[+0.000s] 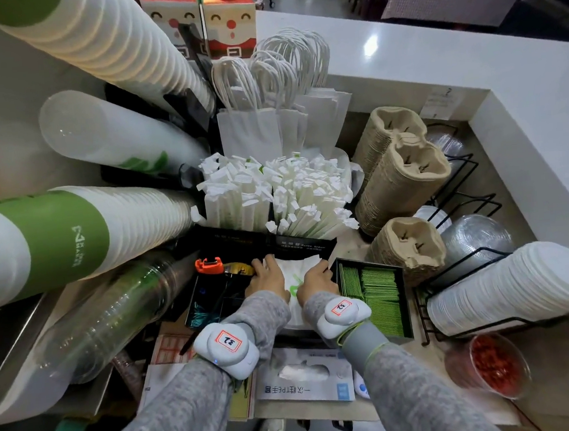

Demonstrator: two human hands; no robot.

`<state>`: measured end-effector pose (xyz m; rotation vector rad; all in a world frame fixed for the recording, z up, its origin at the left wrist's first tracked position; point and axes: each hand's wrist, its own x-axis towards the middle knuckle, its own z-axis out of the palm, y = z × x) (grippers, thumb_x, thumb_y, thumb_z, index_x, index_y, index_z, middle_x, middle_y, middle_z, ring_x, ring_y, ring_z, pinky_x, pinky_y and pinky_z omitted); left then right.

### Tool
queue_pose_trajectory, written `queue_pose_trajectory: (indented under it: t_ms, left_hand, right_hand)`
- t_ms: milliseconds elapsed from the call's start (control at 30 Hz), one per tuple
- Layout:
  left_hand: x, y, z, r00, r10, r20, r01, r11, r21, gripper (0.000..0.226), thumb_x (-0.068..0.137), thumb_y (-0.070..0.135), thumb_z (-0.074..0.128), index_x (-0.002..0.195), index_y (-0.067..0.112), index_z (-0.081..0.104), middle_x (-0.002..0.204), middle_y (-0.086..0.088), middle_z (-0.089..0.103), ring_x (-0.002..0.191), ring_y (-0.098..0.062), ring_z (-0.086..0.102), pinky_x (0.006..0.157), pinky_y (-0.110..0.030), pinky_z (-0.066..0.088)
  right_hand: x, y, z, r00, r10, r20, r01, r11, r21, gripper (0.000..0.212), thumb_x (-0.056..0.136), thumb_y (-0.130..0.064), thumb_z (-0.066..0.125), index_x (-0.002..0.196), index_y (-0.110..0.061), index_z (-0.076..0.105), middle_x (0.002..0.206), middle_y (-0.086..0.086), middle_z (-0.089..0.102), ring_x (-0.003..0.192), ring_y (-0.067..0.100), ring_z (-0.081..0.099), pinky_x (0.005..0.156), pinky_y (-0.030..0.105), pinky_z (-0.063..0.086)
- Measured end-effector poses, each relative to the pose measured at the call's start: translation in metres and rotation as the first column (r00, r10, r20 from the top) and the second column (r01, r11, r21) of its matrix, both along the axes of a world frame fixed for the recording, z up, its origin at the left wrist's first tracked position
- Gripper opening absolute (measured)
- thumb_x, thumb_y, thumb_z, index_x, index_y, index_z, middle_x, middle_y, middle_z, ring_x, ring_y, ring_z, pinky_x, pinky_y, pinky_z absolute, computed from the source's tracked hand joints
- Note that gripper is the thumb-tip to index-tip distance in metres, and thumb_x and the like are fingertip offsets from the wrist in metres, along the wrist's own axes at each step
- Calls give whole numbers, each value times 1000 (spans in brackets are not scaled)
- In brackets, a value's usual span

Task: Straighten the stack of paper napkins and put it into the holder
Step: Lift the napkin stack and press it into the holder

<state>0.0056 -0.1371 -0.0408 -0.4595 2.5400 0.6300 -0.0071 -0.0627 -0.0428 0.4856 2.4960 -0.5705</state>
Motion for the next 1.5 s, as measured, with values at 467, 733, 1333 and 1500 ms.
queue_pose_trajectory:
  t_ms: [467,733,1333,1500]
  left_hand:
    - [-4,5,-7,998,-58,39,60,996,-64,76,88,15,57,147,11,9,148,-17,16,126,-37,43,97,-42,42]
    - [-2,8,-12,996,-85,15,86,993,-77,69,94,11,45,150,17,6,152,-17,11,130,-36,38,98,-40,41]
    - [0,10,-19,980,-196,31,198,958,-206,43,97,19,36,140,22,34,154,-12,6,134,-31,30,97,-40,42]
    - [4,10,-29,938,-345,-6,309,847,-433,42,97,23,32,139,22,39,154,-6,14,138,-25,19,108,-36,27]
  right_hand:
    - [-2,0,-6,1000,5,23,-5,1000,-16,68,90,0,49,146,-2,10,150,18,26,134,38,37,106,42,36]
    - [3,0,-7,995,96,-38,-94,994,52,71,95,-4,43,149,-6,-3,146,17,29,125,38,48,99,42,43]
    - [13,1,-18,958,249,-143,-225,960,164,45,98,-16,38,141,-12,25,144,15,25,117,34,51,85,40,48]
    - [19,1,-17,846,437,-305,-323,876,359,31,91,-19,42,112,-9,63,136,14,53,110,21,59,83,29,51]
